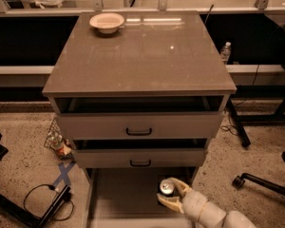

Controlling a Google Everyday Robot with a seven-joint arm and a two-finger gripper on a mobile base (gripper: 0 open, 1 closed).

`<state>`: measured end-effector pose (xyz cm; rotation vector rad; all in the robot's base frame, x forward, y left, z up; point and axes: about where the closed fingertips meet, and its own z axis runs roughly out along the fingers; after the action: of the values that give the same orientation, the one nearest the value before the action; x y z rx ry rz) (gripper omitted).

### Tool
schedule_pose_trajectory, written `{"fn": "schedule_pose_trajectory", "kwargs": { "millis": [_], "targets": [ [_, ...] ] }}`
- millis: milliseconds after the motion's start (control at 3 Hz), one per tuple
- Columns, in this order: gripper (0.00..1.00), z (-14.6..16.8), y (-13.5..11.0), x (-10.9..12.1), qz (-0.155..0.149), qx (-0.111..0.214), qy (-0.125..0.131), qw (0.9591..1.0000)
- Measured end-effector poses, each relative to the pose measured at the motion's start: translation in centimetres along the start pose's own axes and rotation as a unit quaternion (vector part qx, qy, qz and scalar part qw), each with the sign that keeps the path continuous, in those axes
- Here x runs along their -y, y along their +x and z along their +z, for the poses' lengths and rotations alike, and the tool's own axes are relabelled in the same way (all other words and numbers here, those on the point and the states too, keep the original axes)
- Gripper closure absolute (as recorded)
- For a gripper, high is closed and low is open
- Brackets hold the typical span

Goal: Place pepsi can into bottom drawer

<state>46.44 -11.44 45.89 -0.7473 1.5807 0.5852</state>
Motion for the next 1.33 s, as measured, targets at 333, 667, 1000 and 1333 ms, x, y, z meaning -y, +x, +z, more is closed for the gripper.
{"fn": "schedule_pose_trajectory", "kwargs": {
  "millis": [333, 667, 1000, 1333],
  "targets": [
    [1.00, 3.5, 6.4, -1.5, -0.023, -0.011, -0.031, 0.9992],
    [1.00, 3.6, 6.4, -1.5, -0.023, -0.010, -0.031, 0.9992],
    [1.00, 5.1, 8.1, -1.7, -0.030, -0.019, -0.027, 0.9990],
    [1.00, 7.7, 11.8, -1.0, -0.083, -0.052, -0.051, 0.9939]
  ]
}}
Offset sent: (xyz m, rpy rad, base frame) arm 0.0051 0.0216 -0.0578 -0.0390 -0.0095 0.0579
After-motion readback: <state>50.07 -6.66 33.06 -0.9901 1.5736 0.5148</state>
